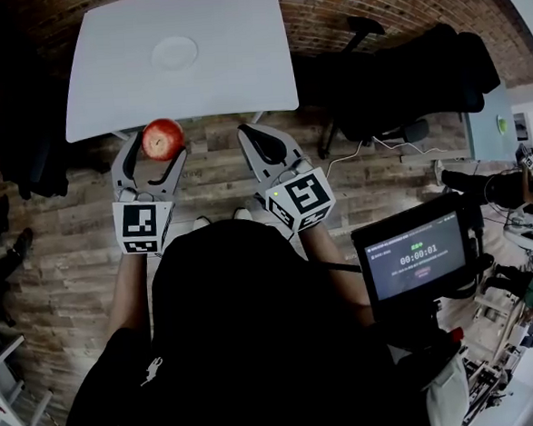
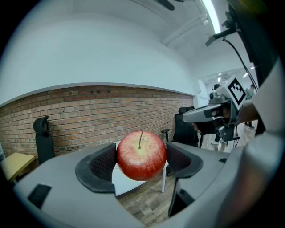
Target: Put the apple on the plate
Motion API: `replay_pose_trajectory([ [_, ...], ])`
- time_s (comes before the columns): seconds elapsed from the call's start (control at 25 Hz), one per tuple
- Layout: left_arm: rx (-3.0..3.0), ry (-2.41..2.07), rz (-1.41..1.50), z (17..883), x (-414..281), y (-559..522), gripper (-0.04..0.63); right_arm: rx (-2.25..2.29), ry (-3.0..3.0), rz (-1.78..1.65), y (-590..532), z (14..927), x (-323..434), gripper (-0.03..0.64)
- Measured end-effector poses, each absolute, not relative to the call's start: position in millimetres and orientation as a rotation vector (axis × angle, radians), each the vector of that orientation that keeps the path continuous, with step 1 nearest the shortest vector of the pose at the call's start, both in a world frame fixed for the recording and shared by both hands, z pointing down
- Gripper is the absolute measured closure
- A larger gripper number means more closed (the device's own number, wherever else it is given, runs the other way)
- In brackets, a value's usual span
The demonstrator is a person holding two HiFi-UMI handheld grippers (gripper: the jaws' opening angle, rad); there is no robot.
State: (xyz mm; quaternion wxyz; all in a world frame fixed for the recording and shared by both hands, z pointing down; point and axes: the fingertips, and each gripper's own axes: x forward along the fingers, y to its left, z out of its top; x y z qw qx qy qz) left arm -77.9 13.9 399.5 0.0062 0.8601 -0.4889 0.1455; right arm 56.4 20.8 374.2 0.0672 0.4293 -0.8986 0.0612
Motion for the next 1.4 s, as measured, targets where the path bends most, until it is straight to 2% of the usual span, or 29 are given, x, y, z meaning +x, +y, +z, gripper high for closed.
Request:
replay_pose_trajectory([
  [1.4, 2.639, -1.570, 0.418, 419, -174, 39, 0.236, 1.291, -2.658, 0.135, 31, 379, -13, 0.612],
])
